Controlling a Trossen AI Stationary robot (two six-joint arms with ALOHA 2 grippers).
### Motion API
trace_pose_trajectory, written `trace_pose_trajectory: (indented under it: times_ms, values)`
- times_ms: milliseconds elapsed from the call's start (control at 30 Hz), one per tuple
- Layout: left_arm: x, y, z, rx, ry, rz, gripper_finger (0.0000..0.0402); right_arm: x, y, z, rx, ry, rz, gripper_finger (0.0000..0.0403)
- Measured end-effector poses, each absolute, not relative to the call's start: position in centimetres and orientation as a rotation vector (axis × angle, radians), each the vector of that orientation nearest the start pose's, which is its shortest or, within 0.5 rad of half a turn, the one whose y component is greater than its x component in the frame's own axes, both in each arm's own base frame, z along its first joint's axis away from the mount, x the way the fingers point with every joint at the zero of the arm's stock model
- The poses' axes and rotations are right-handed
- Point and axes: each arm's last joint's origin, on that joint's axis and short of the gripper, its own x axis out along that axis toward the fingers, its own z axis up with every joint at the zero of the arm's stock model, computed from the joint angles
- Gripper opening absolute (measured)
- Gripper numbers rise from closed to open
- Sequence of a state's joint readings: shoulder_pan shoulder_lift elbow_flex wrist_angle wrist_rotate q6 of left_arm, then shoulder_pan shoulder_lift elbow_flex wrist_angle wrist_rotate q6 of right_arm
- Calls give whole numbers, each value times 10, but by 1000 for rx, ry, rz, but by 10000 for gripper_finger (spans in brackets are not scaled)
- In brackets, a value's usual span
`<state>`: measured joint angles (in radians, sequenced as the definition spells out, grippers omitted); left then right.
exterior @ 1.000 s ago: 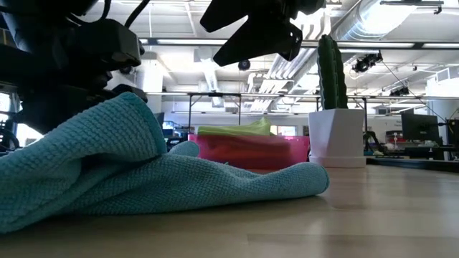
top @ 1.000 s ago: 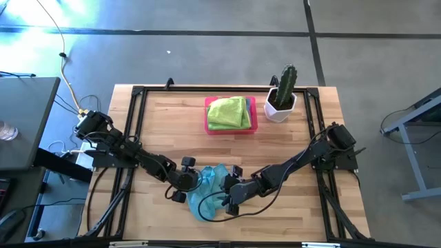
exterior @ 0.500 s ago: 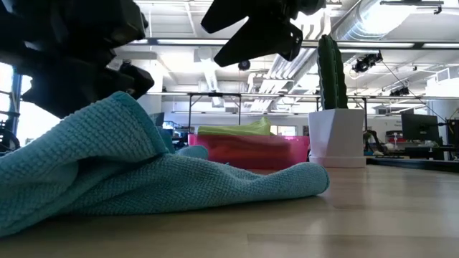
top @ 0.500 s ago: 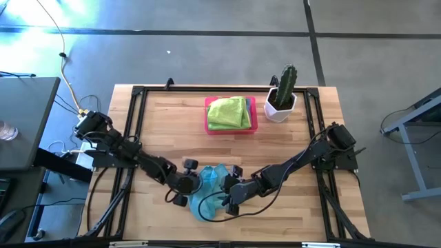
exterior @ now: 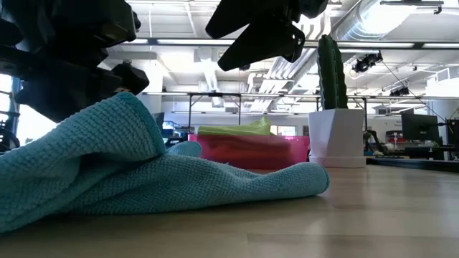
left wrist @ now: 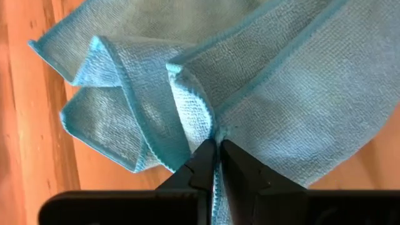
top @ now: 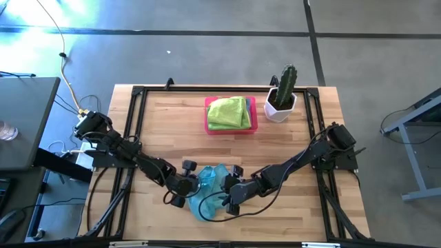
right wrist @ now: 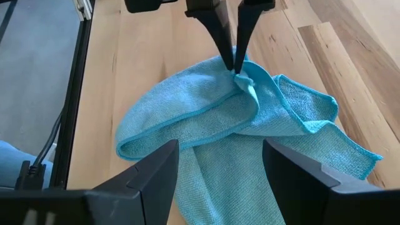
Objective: Fold microfiber towels
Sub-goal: Fold the blue microfiber cloth
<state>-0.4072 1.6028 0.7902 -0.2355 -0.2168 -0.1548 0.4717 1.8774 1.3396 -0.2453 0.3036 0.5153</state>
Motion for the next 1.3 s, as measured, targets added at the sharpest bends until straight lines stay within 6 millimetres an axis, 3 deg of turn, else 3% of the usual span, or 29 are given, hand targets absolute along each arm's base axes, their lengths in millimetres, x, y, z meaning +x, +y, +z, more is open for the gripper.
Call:
trace_pose_trajectory:
  times_ms: [433,733,1000,1300]
  values:
    - [265,-110,146,196,1041,-195,87,368,178,214,195,741,-31,224]
    - [261,-106,144,275,1082,-139,131,368,178,214,193,741,-30,224]
    - [257,-112,143,205,1116,-204,134,368,178,214,186,741,-28,224]
    - [247,-109,140,293,1170,-12,131,368,177,214,161,730,-46,224]
